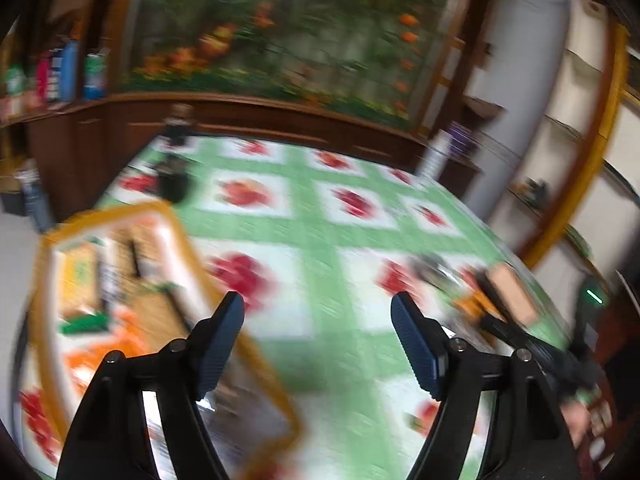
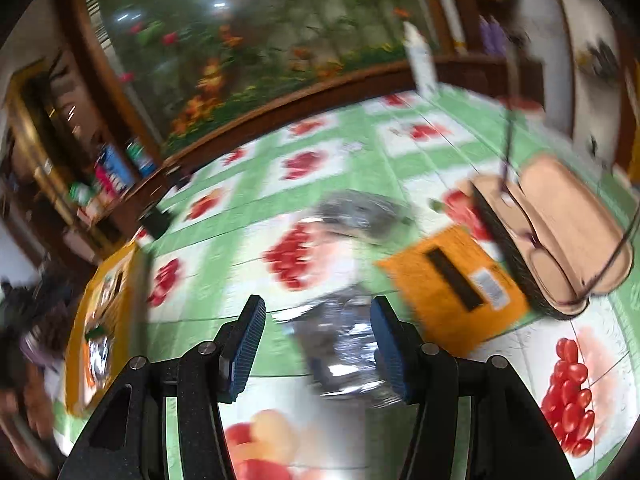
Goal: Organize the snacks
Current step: 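Move the left gripper to the silver foil bag and grasp it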
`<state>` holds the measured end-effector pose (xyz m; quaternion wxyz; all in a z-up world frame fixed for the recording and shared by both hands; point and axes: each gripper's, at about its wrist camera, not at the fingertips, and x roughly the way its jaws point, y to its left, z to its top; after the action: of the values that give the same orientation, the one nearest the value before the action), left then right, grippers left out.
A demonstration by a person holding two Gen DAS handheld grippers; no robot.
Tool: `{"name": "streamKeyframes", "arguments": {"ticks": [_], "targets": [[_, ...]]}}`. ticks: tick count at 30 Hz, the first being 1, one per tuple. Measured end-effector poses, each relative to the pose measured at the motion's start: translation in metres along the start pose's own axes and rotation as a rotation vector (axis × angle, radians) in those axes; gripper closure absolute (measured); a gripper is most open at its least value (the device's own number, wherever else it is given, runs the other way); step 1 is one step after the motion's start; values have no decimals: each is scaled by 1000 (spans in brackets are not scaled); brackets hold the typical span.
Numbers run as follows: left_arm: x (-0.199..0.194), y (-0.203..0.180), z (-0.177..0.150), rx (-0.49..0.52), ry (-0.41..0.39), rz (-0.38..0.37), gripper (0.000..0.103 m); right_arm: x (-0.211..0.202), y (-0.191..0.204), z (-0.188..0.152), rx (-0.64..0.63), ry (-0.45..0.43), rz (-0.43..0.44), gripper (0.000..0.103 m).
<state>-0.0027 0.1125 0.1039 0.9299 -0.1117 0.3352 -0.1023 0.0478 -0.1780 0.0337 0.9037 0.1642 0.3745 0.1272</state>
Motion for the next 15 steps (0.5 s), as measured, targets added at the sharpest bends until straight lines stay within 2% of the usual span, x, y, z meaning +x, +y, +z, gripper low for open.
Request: {"name": "streamKeyframes", "arguments": {"ticks": [5, 10, 12, 13, 14, 15], "targets": [[16, -39, -23, 59, 88, -84, 28, 13, -35, 4, 141, 70, 48, 44], [28, -51, -32, 71, 139, -87, 28, 18, -21, -2, 90, 104, 85, 44], [30, -55, -36, 79, 156, -90, 28, 21, -8, -6, 53, 141, 165, 42], [31, -55, -37, 83, 162, -91, 28, 20, -4, -6, 53, 160, 254, 42], [33, -57, -38, 88, 168, -92, 28, 18, -3, -6, 64, 154, 310, 42], [34, -59, -39, 93, 174, -92, 26, 12, -4, -5, 75, 124, 327, 42]]}}
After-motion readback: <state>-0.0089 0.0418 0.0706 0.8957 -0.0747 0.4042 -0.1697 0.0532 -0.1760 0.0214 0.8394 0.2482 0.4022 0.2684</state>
